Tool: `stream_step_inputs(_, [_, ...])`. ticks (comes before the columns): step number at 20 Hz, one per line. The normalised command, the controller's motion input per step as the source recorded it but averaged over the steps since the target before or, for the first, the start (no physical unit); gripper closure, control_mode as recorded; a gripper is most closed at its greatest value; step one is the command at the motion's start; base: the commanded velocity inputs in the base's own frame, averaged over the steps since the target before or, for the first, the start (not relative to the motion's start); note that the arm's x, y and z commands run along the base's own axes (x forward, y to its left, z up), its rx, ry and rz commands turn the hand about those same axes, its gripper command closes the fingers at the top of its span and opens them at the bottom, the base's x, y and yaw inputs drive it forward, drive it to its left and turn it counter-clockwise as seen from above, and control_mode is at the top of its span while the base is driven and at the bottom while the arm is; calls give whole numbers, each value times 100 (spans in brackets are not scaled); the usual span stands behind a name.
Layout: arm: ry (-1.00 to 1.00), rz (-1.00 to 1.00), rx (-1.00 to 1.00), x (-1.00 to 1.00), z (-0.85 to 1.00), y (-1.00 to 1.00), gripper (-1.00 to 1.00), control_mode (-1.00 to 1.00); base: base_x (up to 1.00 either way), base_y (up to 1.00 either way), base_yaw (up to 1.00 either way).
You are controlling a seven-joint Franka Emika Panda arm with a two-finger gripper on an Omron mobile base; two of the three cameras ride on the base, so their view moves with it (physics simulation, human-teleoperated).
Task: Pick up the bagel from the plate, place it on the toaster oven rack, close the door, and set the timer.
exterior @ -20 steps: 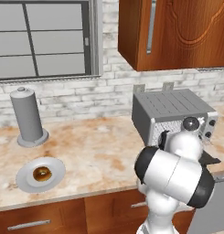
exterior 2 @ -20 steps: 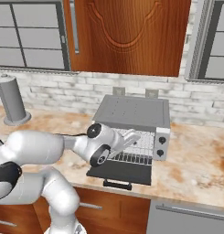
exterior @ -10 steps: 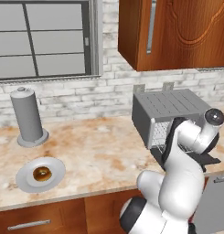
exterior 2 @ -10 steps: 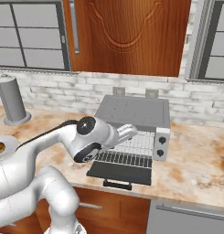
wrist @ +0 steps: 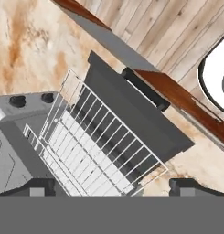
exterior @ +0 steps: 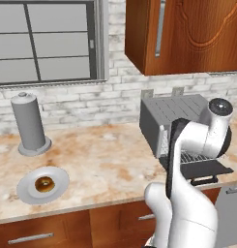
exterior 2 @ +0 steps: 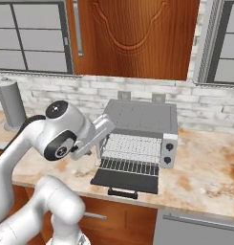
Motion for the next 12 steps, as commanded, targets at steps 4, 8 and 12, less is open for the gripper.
stream_step_inputs(4, [31,50,-27,-27,0,100,-100,-100,0,0,0])
stream_step_inputs(8, [28,48,-33,-5,0,98,-100,-100,0,0,0])
stream_step_inputs(12, [28,50,-35,0,0,85,-100,-100,0,0,0])
